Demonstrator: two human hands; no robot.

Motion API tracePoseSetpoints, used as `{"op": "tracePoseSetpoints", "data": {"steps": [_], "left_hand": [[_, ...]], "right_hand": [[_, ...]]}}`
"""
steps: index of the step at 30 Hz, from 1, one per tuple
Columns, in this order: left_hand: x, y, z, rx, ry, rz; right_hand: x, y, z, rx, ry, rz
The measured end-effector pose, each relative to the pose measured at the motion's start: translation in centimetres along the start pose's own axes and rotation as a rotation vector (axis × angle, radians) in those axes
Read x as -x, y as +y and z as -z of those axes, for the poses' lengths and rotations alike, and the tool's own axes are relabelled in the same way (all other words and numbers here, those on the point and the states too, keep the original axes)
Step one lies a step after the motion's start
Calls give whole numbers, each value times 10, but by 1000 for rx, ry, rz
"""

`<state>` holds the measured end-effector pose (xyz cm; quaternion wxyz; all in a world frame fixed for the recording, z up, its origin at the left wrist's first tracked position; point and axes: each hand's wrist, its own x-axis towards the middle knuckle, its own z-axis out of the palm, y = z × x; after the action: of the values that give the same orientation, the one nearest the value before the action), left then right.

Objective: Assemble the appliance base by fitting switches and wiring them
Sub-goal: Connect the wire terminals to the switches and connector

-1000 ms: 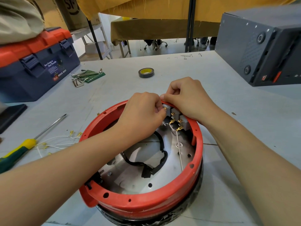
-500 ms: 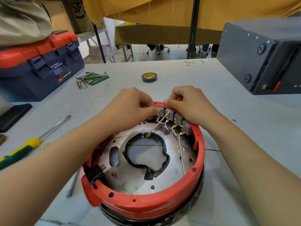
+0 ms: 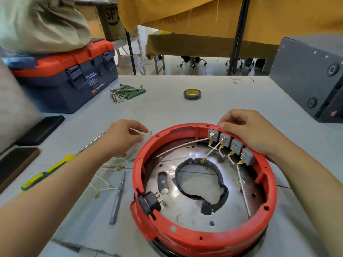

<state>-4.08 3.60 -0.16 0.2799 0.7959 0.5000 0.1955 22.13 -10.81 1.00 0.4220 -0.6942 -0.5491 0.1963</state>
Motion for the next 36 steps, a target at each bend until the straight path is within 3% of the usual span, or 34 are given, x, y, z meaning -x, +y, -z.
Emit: {"op": "tracePoseSetpoints", "data": {"steps": [4,10,18,36], "left_hand": [[-8,-11,2,-159,-5,3],[-13,-8,-5,-216,11,10],[-15,-5,-7,-149,-39,70],[5,6,30,168,159,-91]], "right_hand": [[0,-3,0,4,-9,-8],[1,-3,-1,-8,-6,-13],[1,-3,-1,4,-9,-14],[0,-2,0,10,-10,-7]]}}
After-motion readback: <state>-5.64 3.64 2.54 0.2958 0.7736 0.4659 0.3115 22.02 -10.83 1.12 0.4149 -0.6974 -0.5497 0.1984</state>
